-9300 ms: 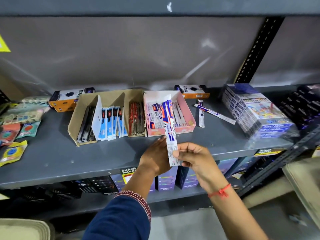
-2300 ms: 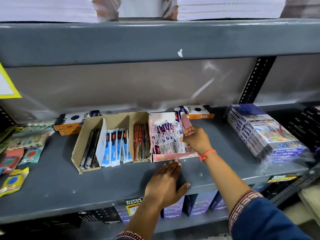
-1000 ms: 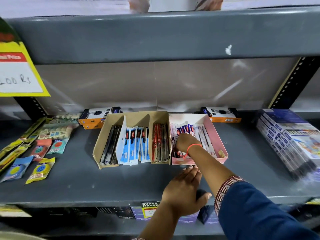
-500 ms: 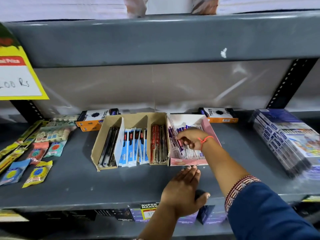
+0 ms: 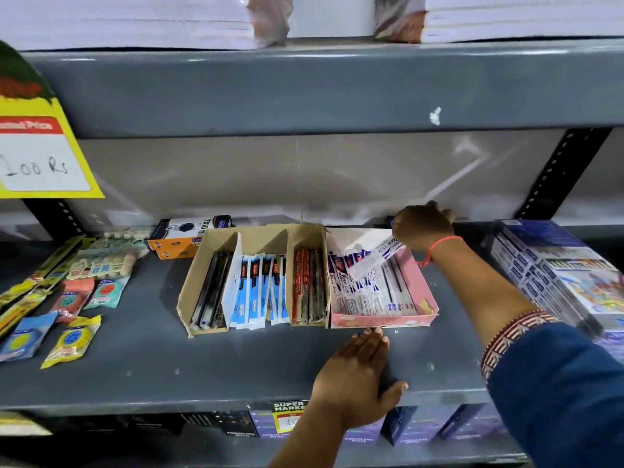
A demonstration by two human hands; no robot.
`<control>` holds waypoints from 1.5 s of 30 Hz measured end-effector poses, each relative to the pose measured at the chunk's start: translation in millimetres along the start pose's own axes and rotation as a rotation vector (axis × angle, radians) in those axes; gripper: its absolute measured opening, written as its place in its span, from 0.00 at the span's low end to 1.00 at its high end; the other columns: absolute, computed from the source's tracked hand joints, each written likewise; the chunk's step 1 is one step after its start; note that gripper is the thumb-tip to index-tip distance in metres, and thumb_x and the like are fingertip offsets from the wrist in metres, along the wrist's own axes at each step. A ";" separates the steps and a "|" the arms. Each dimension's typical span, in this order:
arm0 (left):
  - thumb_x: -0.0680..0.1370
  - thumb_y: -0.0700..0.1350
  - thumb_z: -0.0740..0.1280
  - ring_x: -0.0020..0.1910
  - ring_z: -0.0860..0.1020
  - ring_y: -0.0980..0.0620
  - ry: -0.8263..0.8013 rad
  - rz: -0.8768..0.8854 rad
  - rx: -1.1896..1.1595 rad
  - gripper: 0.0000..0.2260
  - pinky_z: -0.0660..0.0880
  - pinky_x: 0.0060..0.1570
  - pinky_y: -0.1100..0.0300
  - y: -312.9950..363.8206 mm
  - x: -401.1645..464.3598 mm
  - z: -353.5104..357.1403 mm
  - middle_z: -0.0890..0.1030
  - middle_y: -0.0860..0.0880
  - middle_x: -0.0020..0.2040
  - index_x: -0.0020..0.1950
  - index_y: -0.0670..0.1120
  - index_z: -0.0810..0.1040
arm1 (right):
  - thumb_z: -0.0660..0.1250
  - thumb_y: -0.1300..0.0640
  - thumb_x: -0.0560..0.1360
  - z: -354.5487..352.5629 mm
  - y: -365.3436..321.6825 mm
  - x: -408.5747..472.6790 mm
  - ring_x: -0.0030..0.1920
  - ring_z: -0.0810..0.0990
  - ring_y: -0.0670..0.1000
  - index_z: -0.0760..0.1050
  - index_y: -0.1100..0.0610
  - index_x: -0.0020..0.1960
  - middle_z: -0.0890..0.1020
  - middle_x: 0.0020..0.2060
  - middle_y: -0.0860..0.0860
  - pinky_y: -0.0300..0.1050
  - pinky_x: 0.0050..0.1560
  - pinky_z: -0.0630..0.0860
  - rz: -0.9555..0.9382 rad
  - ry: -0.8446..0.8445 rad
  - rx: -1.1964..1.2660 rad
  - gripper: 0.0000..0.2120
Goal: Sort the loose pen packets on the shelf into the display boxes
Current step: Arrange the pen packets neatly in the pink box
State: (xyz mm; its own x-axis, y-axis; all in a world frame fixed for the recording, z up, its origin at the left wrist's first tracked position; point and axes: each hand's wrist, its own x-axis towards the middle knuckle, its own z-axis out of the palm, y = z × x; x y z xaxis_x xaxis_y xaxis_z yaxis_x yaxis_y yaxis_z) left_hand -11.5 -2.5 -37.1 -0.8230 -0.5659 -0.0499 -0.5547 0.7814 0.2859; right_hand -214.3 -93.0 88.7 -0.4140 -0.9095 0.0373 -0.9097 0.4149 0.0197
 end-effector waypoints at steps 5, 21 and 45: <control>0.78 0.62 0.37 0.61 0.75 0.54 0.074 0.007 0.067 0.35 0.69 0.60 0.61 -3.0 -0.3 5.7 0.79 0.51 0.62 0.62 0.47 0.77 | 0.55 0.59 0.75 7.8 -39.3 0.7 0.63 0.69 0.60 0.78 0.53 0.56 0.79 0.60 0.53 0.51 0.62 0.64 -0.301 -0.128 -0.192 0.16; 0.76 0.62 0.53 0.62 0.75 0.49 0.244 0.101 0.126 0.28 0.68 0.63 0.58 -7.6 3.4 17.2 0.77 0.45 0.64 0.65 0.43 0.74 | 0.63 0.64 0.73 46.9 -70.2 30.5 0.62 0.74 0.59 0.75 0.57 0.61 0.75 0.61 0.59 0.47 0.62 0.71 -0.194 -0.009 0.525 0.17; 0.78 0.62 0.37 0.57 0.78 0.55 0.209 0.032 0.108 0.36 0.74 0.55 0.62 -4.6 1.6 8.5 0.81 0.51 0.58 0.59 0.47 0.80 | 0.64 0.61 0.75 64.1 -22.1 -54.0 0.59 0.79 0.55 0.74 0.64 0.58 0.82 0.55 0.58 0.42 0.66 0.68 0.101 -0.178 0.315 0.13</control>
State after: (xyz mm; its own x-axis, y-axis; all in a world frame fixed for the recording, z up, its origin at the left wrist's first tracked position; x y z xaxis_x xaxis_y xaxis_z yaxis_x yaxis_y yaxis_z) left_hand -11.3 -4.8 -46.6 -0.8031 -0.5740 0.1598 -0.5480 0.8169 0.1799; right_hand -174.1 -54.7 22.2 -0.4759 -0.8664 -0.1513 -0.8183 0.4992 -0.2847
